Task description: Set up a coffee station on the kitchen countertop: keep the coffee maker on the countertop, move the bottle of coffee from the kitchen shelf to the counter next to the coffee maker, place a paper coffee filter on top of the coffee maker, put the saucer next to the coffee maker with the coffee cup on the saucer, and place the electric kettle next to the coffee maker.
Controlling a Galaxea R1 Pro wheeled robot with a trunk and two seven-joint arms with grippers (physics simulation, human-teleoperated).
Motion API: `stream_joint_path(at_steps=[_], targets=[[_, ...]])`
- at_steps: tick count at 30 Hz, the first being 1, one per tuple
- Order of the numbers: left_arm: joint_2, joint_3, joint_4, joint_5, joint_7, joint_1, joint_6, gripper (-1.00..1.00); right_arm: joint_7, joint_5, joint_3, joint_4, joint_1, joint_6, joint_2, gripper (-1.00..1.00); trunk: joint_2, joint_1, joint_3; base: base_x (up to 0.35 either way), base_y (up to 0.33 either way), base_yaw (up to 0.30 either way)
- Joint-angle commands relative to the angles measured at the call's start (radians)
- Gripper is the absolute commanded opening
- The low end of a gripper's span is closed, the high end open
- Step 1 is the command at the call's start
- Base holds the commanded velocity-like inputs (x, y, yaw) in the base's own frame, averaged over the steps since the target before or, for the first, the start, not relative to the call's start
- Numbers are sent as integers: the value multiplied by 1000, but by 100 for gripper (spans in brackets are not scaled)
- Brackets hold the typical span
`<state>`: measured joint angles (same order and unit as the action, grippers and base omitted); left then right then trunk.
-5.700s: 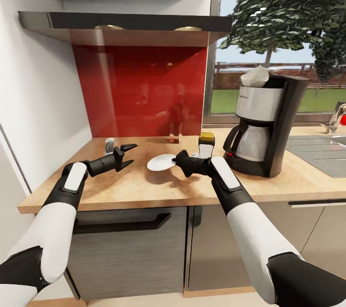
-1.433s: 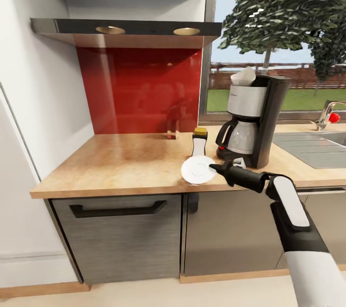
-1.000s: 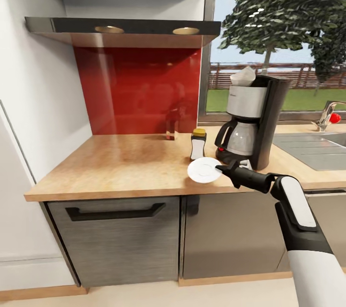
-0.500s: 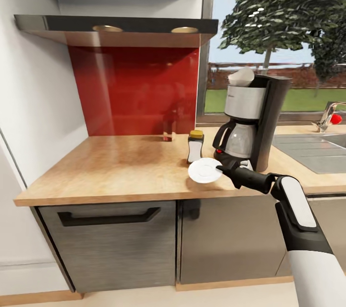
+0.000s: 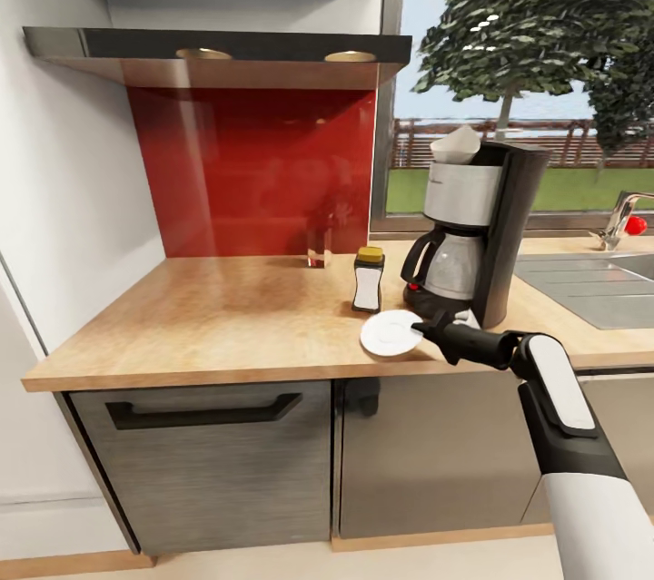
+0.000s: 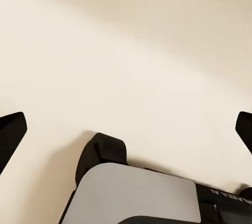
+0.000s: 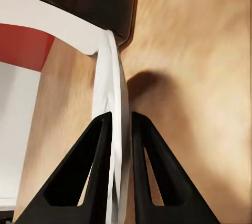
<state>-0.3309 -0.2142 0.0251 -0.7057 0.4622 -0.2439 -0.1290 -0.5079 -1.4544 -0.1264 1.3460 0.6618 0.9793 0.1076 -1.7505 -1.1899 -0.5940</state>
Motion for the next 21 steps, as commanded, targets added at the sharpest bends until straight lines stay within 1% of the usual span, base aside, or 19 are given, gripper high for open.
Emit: stream_joint_path(at_steps=[1, 9, 17, 21], targets=[[0, -6, 1, -11, 3, -1, -7, 100, -9, -14, 0, -4, 1, 1, 0, -100, -1, 0, -1, 0, 0, 0], [0, -5, 1, -11, 3, 0, -7, 100, -9, -14, 1, -14, 1, 1, 0, -100, -1, 0, -1, 0, 0, 0], [0, -5, 1, -11, 3, 0, -7, 100, -9, -14, 0, -15, 1, 1, 0, -100, -1, 0, -1, 41, -3, 0], [0, -5, 1, -11, 3, 0, -7, 100, -9, -14, 0, -16, 1, 1, 0, -100, -1, 0, -1, 79, -62, 0]])
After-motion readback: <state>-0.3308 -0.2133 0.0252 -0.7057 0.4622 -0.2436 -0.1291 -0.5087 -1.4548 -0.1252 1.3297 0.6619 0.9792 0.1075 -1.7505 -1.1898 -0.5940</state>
